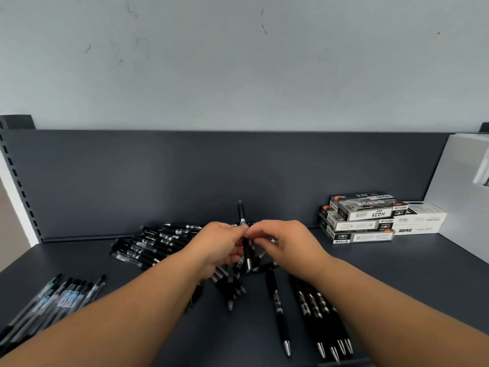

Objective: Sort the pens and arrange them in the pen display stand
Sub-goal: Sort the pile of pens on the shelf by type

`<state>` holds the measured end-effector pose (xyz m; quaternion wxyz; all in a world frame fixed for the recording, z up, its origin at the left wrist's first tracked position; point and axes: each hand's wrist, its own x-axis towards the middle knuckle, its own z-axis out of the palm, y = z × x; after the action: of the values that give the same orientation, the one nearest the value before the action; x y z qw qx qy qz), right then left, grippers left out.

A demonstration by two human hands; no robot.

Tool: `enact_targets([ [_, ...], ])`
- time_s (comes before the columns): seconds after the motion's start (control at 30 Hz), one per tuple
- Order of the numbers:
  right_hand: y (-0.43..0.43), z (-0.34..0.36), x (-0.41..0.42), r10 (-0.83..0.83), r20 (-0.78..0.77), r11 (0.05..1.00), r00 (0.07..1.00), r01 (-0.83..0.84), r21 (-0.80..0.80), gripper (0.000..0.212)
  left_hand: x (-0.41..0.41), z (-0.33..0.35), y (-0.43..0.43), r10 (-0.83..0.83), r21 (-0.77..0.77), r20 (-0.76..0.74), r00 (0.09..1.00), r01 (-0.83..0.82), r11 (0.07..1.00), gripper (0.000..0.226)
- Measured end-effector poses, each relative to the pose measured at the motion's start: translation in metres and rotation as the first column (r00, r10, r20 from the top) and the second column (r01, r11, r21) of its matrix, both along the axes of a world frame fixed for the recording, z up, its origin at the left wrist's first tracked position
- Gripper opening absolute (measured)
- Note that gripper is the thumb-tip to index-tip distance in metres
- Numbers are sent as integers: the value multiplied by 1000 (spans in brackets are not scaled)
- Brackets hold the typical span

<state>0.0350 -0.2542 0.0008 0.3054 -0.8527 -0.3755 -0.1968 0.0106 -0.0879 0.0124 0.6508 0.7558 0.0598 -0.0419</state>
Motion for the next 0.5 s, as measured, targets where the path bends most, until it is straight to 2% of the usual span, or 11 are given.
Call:
enact_targets([
  [0.07,-12,0,9,-151,-67,988,986,150,-20,24,3,-2,2,26,18,10,1000,-26,999,29],
  [0.17,-31,1,19,-400,-100,887,911,357,-293,25,5,-7,4,24,78,4,1000,-24,997,26],
  [0.23,-35,1,22,-440,-141,854,887,365,-372,27,5,-10,2,14,149,13,1000,-16,989,25],
  [0.33,-28,0,23,-405,-162,856,900,311,-413,30,8,-13,2,68,304,103,992,-97,948,26],
  [0.43,-22,-2,28,-377,-202,835,904,238,-496,36,9,-13,7,115,340,140,983,-157,927,28],
  [0.5,-21,-4,33,-405,-222,781,887,210,-588,42,6,-13,10,121,370,152,981,-170,914,28],
])
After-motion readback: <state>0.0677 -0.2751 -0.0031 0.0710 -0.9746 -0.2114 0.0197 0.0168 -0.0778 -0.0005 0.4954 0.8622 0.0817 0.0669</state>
